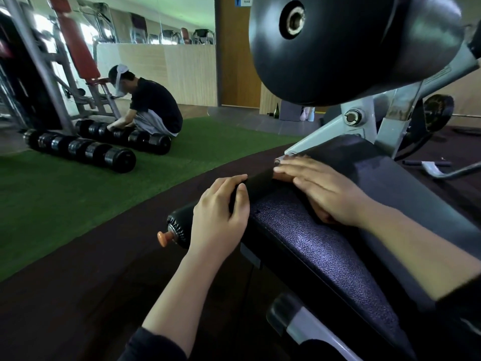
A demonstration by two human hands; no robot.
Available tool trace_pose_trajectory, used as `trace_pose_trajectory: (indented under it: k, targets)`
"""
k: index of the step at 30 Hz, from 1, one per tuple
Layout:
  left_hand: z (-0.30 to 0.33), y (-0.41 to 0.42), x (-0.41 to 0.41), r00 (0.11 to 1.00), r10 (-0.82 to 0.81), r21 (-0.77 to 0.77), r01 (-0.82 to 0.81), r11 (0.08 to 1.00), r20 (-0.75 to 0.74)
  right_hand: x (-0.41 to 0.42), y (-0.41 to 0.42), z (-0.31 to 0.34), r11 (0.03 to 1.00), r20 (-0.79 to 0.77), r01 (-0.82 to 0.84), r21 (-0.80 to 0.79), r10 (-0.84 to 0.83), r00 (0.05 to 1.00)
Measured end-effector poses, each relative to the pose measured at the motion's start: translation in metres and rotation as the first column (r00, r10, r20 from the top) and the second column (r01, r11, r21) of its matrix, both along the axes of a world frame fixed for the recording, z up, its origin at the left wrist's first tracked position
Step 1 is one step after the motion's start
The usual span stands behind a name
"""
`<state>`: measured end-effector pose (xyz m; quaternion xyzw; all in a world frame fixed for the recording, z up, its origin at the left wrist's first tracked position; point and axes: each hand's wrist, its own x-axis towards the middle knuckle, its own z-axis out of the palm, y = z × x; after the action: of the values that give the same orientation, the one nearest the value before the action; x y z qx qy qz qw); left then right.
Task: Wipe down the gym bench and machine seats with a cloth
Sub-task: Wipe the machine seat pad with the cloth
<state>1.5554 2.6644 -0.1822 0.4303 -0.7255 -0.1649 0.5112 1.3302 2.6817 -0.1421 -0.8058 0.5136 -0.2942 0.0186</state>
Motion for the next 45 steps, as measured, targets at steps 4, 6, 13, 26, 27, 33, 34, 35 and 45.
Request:
trace_pose_trajectory:
  k: [4,6,13,26,27,33,34,35,45]
  targets:
    - [0.000,0.002,-0.001,1.000,0.004,0.010,-0.004,1.000,-0.004,0.003,-0.034,0.016,0.983,0.044,0.177,0.041,-0.179,0.983]
    - [0.001,0.002,-0.001,1.000,0.007,0.015,-0.006,1.000,-0.006,0.027,-0.041,0.019,0.971,-0.029,0.233,0.054,-0.231,0.972]
    - [0.001,0.002,-0.001,1.000,0.005,0.007,-0.005,1.000,0.001,0.023,0.007,0.000,0.999,0.006,-0.016,0.038,0.016,1.000]
    - [0.015,0.003,0.003,0.997,-0.074,0.185,0.071,0.980,0.007,0.047,-0.012,0.024,0.984,0.174,0.047,0.170,-0.076,0.982]
    - [0.020,0.003,0.003,0.998,-0.068,0.233,0.065,0.970,0.006,0.039,-0.009,0.026,0.985,0.223,0.086,0.149,-0.119,0.968]
    - [0.071,0.019,-0.045,0.904,0.160,0.065,-0.201,0.977,0.397,-0.010,-0.010,0.016,0.916,0.194,0.391,0.094,-0.402,0.895]
    - [0.075,0.020,-0.059,0.870,0.152,0.059,-0.202,0.978,0.468,-0.014,-0.010,0.013,0.917,0.196,0.387,0.092,-0.398,0.896]
    - [0.077,0.020,-0.070,0.843,0.130,0.083,-0.202,0.976,0.522,-0.015,-0.011,0.011,0.926,0.216,0.368,0.087,-0.378,0.900]
    - [0.064,0.019,-0.045,0.801,0.014,0.043,-0.049,0.998,0.599,-0.016,-0.015,0.006,0.916,0.174,0.390,0.093,-0.401,0.900]
